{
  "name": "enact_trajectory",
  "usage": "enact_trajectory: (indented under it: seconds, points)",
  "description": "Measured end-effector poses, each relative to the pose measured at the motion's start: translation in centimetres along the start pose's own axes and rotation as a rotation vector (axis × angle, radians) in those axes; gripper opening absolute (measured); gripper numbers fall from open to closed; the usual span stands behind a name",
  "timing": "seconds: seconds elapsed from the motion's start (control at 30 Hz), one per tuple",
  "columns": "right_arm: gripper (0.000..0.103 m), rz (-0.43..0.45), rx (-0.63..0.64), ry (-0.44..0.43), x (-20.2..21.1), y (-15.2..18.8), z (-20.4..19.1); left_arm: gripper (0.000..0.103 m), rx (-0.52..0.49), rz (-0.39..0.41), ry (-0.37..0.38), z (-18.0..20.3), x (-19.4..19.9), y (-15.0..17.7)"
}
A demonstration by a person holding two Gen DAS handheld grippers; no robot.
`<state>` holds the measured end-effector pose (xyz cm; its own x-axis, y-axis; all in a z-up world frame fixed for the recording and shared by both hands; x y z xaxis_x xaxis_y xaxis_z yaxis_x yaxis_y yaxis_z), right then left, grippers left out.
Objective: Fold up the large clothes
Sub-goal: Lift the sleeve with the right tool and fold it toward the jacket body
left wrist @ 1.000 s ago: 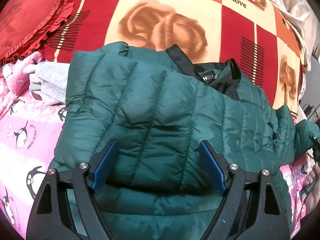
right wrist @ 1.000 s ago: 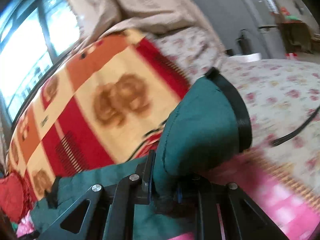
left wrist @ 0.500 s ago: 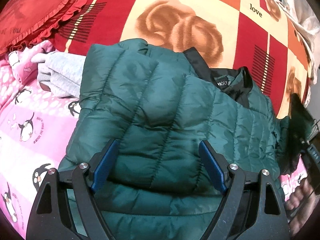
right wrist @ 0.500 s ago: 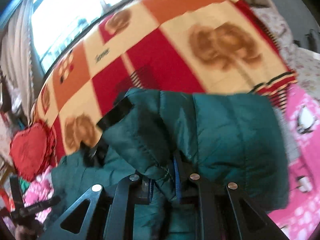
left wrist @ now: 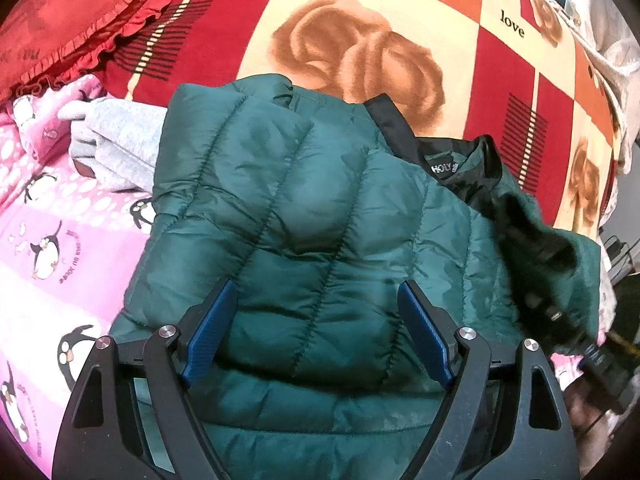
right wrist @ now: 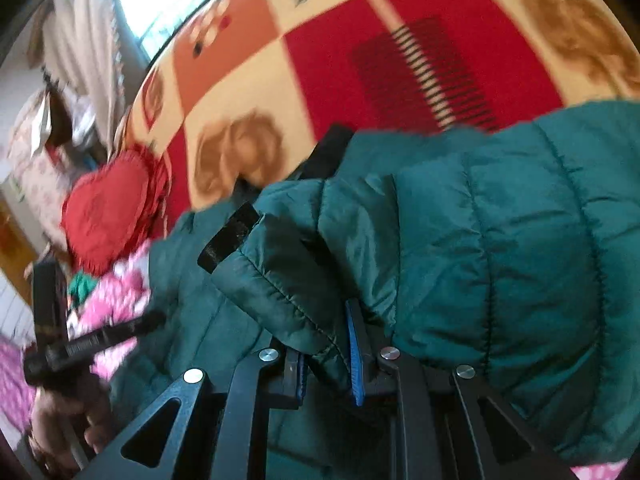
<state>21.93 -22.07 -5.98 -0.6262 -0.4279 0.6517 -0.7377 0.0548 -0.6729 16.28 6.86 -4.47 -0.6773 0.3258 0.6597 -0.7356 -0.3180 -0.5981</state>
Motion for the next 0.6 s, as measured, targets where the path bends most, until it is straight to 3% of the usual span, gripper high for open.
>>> enact_trajectory:
  seconds: [0.1, 0.17, 0.23, 0.4, 0.5, 0.6]
  points:
    - [0.019, -0.028, -0.01, -0.009, -0.2, 0.2, 0.3, 0.083, 0.008, 0.006, 0.031, 0.1, 0.0, 0.0]
    - [0.033, -0.037, -0.031, -0.042, -0.2, 0.3, 0.7, 0.083, 0.01, 0.004, 0.072, 0.7, 0.0, -0.2]
    - [0.038, -0.039, -0.019, -0.044, 0.1, 0.5, 0.5, 0.083, 0.001, 0.008, 0.109, 1.5, 0.2, -0.3]
    - [0.04, -0.068, 0.064, -0.035, 0.4, 1.2, -1.3, 0.083, -0.077, 0.012, 0.231, 5.2, 0.3, 0.1]
    - [0.044, -0.08, 0.104, -0.047, 0.5, 1.5, -1.8, 0.083, -0.092, -0.023, 0.32, 7.3, -0.4, 0.9]
    - [0.059, -0.084, 0.143, -0.077, 0.8, 1.9, -2.5, 0.083, -0.097, -0.09, 0.382, 8.7, -1.9, 1.8]
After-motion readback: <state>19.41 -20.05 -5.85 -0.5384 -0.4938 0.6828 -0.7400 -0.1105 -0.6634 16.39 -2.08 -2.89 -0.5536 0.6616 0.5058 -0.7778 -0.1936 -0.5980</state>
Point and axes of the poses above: each gripper's, at about its wrist camera, not at the fingertips, and x roughly against the way its jaws point, z to its right, y to its underside, the point moved 1 cm from there along -x, roughly the way its jaws point, and after that the axes turned 11 degrees about y, right-handed, at the moved point
